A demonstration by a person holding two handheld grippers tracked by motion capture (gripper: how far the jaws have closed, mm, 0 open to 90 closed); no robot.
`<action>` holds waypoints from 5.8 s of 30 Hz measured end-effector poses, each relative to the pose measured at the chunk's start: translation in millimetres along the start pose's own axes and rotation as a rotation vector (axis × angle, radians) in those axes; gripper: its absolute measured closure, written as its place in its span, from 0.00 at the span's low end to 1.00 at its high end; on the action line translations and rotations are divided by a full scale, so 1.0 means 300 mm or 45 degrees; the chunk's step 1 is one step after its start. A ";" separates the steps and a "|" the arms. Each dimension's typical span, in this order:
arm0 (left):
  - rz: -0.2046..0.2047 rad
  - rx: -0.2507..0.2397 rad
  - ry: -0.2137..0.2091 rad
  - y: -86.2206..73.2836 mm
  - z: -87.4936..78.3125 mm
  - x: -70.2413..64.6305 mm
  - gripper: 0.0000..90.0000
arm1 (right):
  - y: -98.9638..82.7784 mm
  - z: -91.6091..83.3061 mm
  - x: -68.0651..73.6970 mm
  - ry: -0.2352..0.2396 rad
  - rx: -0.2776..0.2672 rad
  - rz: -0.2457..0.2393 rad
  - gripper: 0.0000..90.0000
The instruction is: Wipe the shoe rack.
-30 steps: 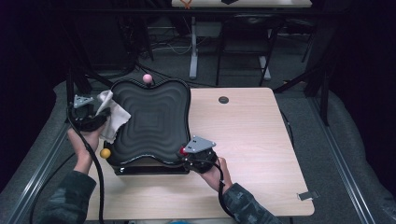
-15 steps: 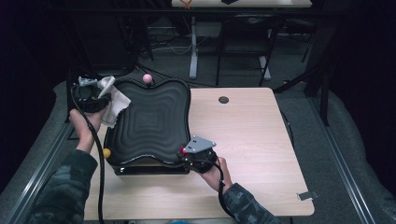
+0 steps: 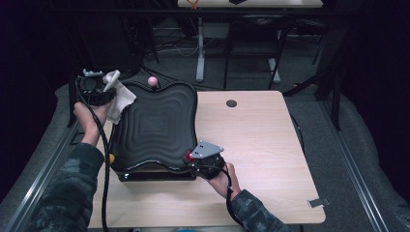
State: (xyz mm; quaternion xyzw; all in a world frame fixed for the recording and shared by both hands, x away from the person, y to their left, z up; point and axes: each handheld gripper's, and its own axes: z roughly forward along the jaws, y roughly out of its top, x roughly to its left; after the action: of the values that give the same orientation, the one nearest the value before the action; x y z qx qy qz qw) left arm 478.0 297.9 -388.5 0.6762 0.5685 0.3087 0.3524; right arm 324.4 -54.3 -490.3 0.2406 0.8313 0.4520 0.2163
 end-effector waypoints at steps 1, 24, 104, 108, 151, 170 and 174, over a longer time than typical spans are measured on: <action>-0.006 0.005 -0.003 -0.004 -0.003 0.002 0.90 | 0.000 0.000 0.000 0.000 0.000 0.000 0.67; -0.007 -0.002 -0.094 -0.209 -0.107 -0.024 0.90 | 0.000 0.000 0.000 0.000 0.002 -0.002 0.67; 0.006 -0.109 -0.008 0.051 -0.044 -0.002 0.89 | -0.010 -0.003 -0.009 0.036 -0.021 -0.027 0.67; 0.000 -0.101 -0.017 0.043 -0.053 -0.001 0.89 | -0.016 -0.008 -0.006 0.078 -0.044 -0.031 0.67; 0.173 -0.050 -0.134 0.004 -0.052 -0.137 0.90 | -0.012 -0.035 0.083 0.148 -0.031 -0.030 0.67; 0.189 -0.038 -0.150 0.009 -0.050 -0.150 0.90 | -0.005 -0.034 0.087 0.137 -0.008 -0.035 0.67; 0.152 -0.046 -0.114 0.014 -0.050 -0.114 0.90 | -0.005 -0.034 0.086 0.143 -0.008 -0.038 0.67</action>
State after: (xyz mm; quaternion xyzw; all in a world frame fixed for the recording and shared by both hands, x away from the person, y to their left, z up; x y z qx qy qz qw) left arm 462.5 265.6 -377.3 0.7156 0.5053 0.3086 0.3706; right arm 297.8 -46.2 -490.2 0.2020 0.8441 0.4642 0.1768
